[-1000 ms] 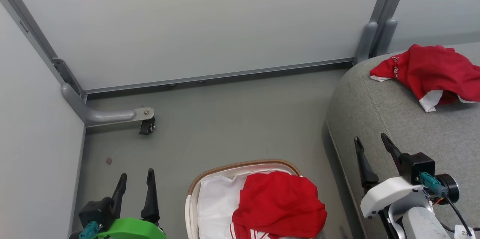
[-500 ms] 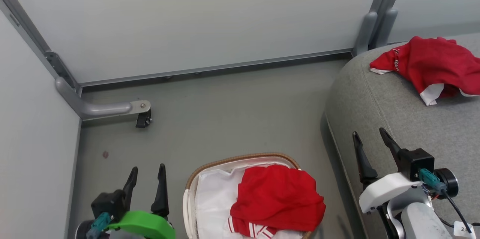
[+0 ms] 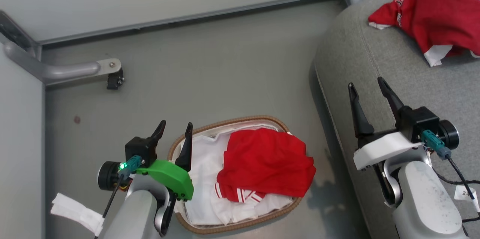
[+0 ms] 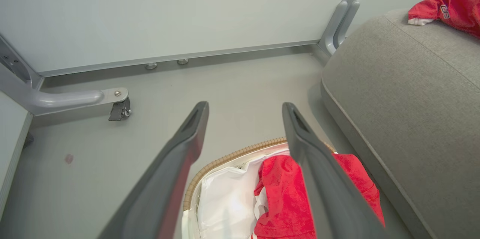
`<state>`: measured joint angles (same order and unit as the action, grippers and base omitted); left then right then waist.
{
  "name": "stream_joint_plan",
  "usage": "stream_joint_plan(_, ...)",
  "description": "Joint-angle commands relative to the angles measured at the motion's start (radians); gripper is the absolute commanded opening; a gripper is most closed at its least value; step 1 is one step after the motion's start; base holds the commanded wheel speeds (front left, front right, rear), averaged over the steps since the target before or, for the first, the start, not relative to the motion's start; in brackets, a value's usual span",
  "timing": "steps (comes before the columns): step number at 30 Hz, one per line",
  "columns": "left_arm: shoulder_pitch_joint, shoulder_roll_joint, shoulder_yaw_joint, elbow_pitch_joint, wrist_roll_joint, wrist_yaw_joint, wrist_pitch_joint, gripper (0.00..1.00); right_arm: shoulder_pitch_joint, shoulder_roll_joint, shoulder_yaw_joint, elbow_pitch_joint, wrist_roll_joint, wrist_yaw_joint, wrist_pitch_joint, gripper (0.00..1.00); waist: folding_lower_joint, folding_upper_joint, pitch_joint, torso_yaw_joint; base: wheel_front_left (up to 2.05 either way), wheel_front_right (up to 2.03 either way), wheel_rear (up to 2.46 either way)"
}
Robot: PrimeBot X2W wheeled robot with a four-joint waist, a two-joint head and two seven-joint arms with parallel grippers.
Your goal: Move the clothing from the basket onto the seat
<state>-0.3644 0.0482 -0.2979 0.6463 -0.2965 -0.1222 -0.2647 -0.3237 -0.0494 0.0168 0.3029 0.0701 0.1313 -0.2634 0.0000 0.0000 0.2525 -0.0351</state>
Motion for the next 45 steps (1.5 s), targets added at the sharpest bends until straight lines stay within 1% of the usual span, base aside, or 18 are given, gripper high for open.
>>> stream_joint_plan(1,-0.041,0.004,-0.009,0.033,0.006,-0.003,0.001,1.00,-0.025,-0.002,0.004,-0.015,0.006,-0.001,-0.002,1.00,0.0000,0.0000,0.158,-0.087,0.00,0.00,0.00)
stream_joint_plan(9,-0.200,0.005,-0.093,0.223,0.034,-0.007,0.001,1.00,-0.089,-0.002,0.026,-0.067,0.036,-0.001,-0.002,1.00,0.0000,0.0000,0.337,-0.167,0.00,0.00,0.00)
stream_joint_plan(17,-0.300,0.013,-0.202,0.374,0.022,-0.009,0.007,1.00,-0.132,-0.001,0.065,-0.100,0.079,-0.001,-0.002,1.00,0.0000,0.0000,0.459,-0.233,0.00,0.00,0.00)
stream_joint_plan(25,-0.398,0.050,-0.272,0.458,-0.005,-0.009,0.023,1.00,-0.167,-0.001,0.098,-0.146,0.110,-0.001,-0.002,1.00,0.0000,0.0000,0.559,-0.280,0.00,0.00,0.00)
stream_joint_plan(29,-0.441,0.070,-0.279,0.489,-0.019,-0.009,0.021,1.00,-0.183,-0.002,0.111,-0.164,0.120,-0.001,-0.002,1.00,0.0000,0.0000,0.599,-0.297,0.00,0.00,0.00)
stream_joint_plan(34,-0.472,0.075,-0.282,0.528,-0.033,-0.009,0.018,1.00,-0.189,-0.002,0.117,-0.172,0.130,-0.001,-0.002,1.00,0.0000,0.0000,0.626,-0.307,0.00,0.00,0.00)
stream_joint_plan(35,-0.474,0.073,-0.284,0.535,-0.038,-0.009,0.017,0.95,-0.189,-0.002,0.117,-0.171,0.129,-0.001,-0.002,1.00,0.0000,0.0000,0.628,-0.307,0.00,0.00,0.00)
stream_joint_plan(36,-0.475,0.070,-0.285,0.539,-0.043,-0.009,0.016,0.69,-0.189,-0.002,0.116,-0.170,0.129,-0.001,-0.002,1.00,0.0000,0.0000,0.629,-0.307,0.00,0.00,0.00)
stream_joint_plan(37,-0.473,0.066,-0.287,0.542,-0.046,-0.009,0.015,0.46,-0.188,-0.002,0.114,-0.168,0.128,-0.001,-0.002,1.00,0.0000,0.0000,0.628,-0.305,0.00,0.00,0.00)
stream_joint_plan(39,-0.466,0.058,-0.294,0.546,-0.053,-0.009,0.012,0.12,-0.185,-0.002,0.111,-0.162,0.124,-0.001,-0.002,1.00,0.0000,0.0000,0.623,-0.301,0.00,0.00,0.00)
stream_joint_plan(40,-0.460,0.053,-0.299,0.546,-0.057,-0.009,0.010,0.00,-0.185,-0.002,0.110,-0.158,0.122,-0.001,-0.002,1.00,0.0000,0.0000,0.619,-0.298,0.00,0.00,0.00)
stream_joint_plan(45,-0.439,0.043,-0.314,0.535,-0.082,-0.009,0.005,0.00,-0.190,-0.002,0.109,-0.141,0.105,-0.001,-0.002,1.00,0.0000,0.0000,0.586,-0.279,0.00,0.00,0.00)
